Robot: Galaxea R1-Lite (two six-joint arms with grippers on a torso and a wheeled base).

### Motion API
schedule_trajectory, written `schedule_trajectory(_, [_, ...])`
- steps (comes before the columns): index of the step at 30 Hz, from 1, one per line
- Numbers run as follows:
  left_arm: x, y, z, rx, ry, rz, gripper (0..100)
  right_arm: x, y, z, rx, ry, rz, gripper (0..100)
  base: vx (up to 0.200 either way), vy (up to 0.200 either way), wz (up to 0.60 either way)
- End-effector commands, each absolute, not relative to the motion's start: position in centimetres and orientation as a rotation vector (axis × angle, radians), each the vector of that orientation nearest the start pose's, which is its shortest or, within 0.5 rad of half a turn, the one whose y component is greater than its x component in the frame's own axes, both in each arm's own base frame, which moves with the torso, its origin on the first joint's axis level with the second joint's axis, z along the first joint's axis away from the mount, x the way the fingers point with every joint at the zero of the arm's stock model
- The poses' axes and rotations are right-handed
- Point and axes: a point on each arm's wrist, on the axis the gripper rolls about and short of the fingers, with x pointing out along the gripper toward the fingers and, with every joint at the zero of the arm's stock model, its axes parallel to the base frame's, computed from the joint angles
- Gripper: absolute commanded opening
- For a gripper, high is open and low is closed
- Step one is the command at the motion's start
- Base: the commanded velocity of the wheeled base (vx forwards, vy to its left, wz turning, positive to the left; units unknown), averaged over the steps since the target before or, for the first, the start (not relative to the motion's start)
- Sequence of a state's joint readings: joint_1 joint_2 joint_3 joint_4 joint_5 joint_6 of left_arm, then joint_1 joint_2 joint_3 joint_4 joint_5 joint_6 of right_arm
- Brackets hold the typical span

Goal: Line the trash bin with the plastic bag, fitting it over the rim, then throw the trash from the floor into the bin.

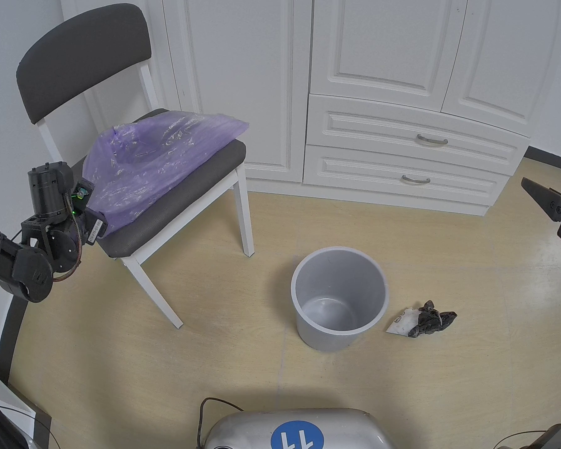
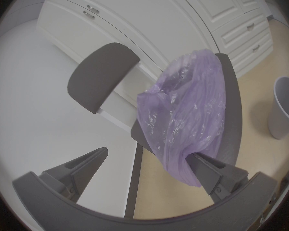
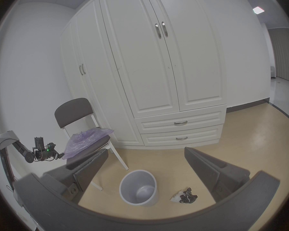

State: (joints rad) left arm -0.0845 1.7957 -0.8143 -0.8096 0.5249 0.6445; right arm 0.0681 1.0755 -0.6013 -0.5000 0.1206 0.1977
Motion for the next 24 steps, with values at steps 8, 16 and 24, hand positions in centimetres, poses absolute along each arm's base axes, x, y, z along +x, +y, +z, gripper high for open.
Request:
schedule_trajectory(8, [31.6,-1.3,17.9,0.662,0.260,0.386,100,14.8,1.2,25.6,0.209,-0.016,0.190,100,0.000,0.000,0.00])
schedule_trajectory(16, [33.5,-2.0,16.0,0.687,0.299,0.349,100,14.8,1.2,25.6,0.210,-0.017,0.190,100,0.000,0.000,0.00])
schedule_trajectory(24, [33.6,-2.9,14.4,0.710,0.341,0.310,100,14.8,1.2,25.6,0.212,-0.014,0.190,100,0.000,0.000,0.00])
